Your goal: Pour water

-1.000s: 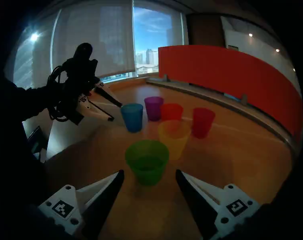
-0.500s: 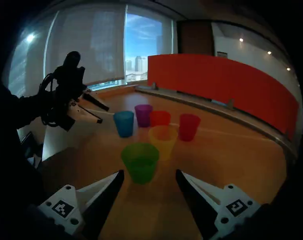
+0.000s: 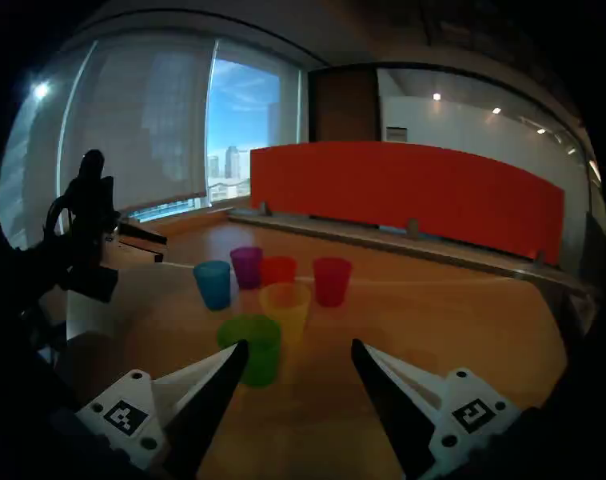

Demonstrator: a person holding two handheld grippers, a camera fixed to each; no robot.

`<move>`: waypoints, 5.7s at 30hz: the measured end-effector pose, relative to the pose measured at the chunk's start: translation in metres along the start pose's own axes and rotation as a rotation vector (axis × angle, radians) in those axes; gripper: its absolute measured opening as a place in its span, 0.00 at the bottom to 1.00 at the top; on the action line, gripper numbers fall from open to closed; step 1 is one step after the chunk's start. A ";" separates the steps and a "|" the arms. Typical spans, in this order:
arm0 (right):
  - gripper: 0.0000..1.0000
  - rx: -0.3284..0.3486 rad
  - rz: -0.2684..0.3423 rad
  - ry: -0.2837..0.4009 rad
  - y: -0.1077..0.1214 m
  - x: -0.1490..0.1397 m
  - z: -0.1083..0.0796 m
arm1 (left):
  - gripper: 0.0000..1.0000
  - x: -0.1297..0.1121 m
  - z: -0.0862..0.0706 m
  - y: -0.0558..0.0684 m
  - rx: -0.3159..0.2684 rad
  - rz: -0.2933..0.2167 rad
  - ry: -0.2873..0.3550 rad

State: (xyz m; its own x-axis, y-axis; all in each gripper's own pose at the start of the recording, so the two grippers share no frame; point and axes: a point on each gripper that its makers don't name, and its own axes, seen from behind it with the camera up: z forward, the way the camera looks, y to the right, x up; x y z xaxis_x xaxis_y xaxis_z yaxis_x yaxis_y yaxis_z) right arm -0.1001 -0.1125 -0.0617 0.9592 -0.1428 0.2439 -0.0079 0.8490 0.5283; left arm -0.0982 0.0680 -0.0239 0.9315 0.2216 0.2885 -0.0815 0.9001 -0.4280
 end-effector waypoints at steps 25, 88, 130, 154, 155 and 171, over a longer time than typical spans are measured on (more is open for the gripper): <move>0.99 -0.443 0.034 0.312 0.096 0.081 -0.030 | 0.98 0.068 -0.049 -0.046 0.362 -0.064 0.350; 0.99 -0.667 0.129 0.310 0.135 0.077 -0.046 | 0.98 0.011 -0.024 -0.058 0.472 -0.180 0.372; 0.99 -0.625 0.101 0.341 0.122 0.083 -0.036 | 0.98 -0.003 -0.016 -0.061 0.475 -0.178 0.342; 1.00 -0.557 0.086 0.359 0.119 0.039 -0.011 | 0.98 -0.004 -0.016 -0.061 0.476 -0.178 0.342; 1.00 -0.557 0.083 0.357 0.120 0.036 -0.010 | 0.98 -0.004 -0.016 -0.061 0.476 -0.178 0.342; 0.99 -0.576 0.105 0.347 0.137 0.016 -0.007 | 0.99 -0.004 -0.016 -0.061 0.476 -0.178 0.342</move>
State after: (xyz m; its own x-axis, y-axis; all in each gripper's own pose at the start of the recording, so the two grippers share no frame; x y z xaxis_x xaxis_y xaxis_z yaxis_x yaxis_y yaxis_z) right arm -0.0842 0.0053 0.0090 0.9974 0.0451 -0.0556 -0.0465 0.9986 -0.0246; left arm -0.0911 0.0063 -0.0130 0.9999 -0.0098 -0.0042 0.0100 0.9985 0.0538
